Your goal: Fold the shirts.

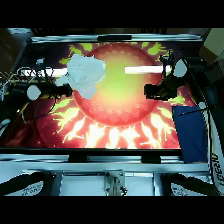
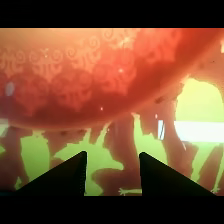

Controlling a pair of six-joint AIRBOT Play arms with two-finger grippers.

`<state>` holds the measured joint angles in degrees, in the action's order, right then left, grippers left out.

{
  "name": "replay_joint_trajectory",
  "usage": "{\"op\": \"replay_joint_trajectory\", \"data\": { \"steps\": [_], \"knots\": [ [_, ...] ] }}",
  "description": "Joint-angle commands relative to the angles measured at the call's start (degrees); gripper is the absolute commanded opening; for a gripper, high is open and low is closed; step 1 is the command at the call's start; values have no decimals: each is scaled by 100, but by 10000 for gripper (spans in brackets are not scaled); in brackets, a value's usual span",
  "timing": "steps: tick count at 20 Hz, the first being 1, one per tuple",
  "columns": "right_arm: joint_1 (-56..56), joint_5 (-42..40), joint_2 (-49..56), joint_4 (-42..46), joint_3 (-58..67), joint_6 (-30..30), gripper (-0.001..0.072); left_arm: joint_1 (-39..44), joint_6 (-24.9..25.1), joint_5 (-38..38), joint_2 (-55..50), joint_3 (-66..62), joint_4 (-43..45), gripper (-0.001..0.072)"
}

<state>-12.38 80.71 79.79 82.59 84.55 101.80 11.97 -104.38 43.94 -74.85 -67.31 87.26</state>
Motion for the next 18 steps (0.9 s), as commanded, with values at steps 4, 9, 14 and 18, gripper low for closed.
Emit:
{"op": "replay_joint_trajectory", "data": {
  "steps": [4, 9, 14, 18],
  "knots": [
    [-7, -98, 4, 0, 7, -33, 455, -592, 146, 1147, -3246, -2986, -837, 677],
    [-7, -260, 4, -2, 7, -48, 455, -568, 404, 575, -4122, -3722, -1668, 673],
    [-7, -271, 4, 0, 7, -52, 455, -483, 798, 450, -4221, -3724, -1945, 97],
    [-7, -232, -68, -15, 15, -223, 454, -444, 1884, 474, -3265, -3724, -1937, 36]
  ]
}}
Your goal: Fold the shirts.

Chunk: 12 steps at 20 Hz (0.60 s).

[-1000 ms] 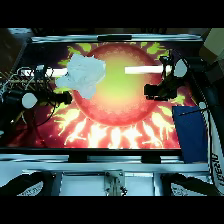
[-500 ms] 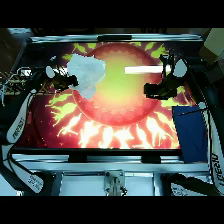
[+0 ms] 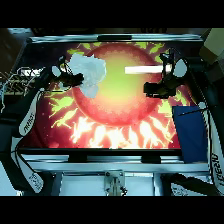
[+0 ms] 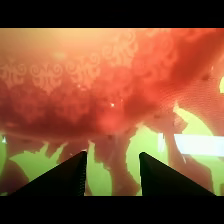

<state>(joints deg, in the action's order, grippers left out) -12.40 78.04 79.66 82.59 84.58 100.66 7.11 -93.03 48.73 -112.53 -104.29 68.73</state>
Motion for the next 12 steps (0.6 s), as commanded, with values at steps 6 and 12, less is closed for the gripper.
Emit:
{"op": "replay_joint_trajectory", "data": {
  "steps": [6, 12],
  "knots": [
    [-2, 225, -1425, 595, 570, -203, 454, 922, 1287, 160, 3211, -22, -81, 36],
    [-4, 1191, -3051, 380, 640, 0, 456, 2122, 645, 2275, 4579, -17, 1547, 35]
  ]
}}
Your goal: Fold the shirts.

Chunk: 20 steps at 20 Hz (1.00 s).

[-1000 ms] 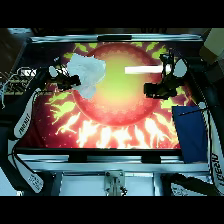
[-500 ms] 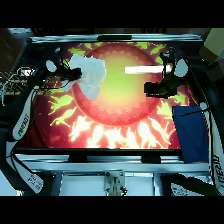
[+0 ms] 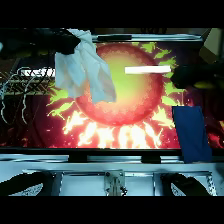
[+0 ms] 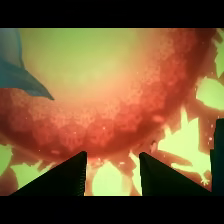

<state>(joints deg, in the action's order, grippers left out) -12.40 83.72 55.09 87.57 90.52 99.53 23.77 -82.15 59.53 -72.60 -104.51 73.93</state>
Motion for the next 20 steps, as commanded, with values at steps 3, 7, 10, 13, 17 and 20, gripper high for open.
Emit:
{"op": "replay_joint_trajectory", "data": {
  "steps": [3, 7, 10, 13, 17, 20],
  "knots": [
    [-9, 1318, -610, -492, -345, 105, 458, 568, -791, 1919, 667, 518, 1237, 36],
    [-9, 516, -560, -1130, -2229, -46, 608, 734, -883, 1663, 684, 2406, 1268, 36],
    [-9, -509, -157, -1681, -3668, -61, 608, 702, -1040, 953, 702, 3635, 1314, 36],
    [-7, -1508, 656, -2116, -4052, -63, 607, 697, -1161, 946, 763, 4319, 1311, 36],
    [-2, -2634, 1735, -2444, -4052, 48, 608, 693, -1161, 922, 885, 4513, 1329, 36],
    [-2, -3222, 2371, -2944, -4052, -184, 607, 693, -1161, 817, 931, 4511, 1329, 36]
  ]
}}
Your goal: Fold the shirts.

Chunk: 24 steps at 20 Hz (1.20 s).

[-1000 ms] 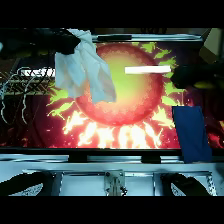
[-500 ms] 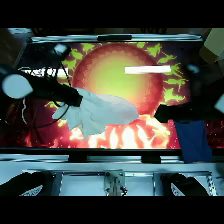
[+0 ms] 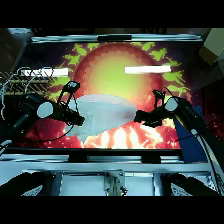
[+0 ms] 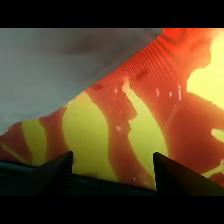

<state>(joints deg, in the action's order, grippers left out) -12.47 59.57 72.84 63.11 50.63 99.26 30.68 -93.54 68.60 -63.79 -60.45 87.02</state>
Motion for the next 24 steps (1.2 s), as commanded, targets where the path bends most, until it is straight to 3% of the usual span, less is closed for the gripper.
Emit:
{"op": "replay_joint_trajectory", "data": {
  "steps": [1, 5, 10, 11, 14, 15, 18, 22, 24],
  "knots": [
    [4, -1078, 715, -619, -63, -164, 607, 2, -24, -92, 57, 105, 20, 36],
    [4, -2017, 949, -828, -63, 20, 607, 4, -24, -92, 59, 105, 17, 36],
    [-2, -2186, 1294, -1342, -63, 44, 598, 4, -240, -131, 111, 101, -2, 36],
    [-2, -2253, 1331, -1429, -63, 20, 539, 4, -243, -177, 146, 101, -2, 36],
    [0, -2481, 1342, -1808, -57, -125, 115, 2, -240, -243, 210, 59, 0, 36],
    [0, -2474, 1329, -1958, -33, -284, 44, 2, -236, -243, 210, 26, 2, 36],
    [4, -1897, 1014, -1641, 472, -1193, 43, -7, -216, -234, 245, -223, 205, 36],
    [4, -931, -450, 210, 1919, -1235, 43, -7, -214, 142, 549, -1746, 916, 36],
    [4, -957, -1482, 658, 2761, -1220, 43, 9, -219, 323, 820, -2999, 914, 36]
  ]
}}
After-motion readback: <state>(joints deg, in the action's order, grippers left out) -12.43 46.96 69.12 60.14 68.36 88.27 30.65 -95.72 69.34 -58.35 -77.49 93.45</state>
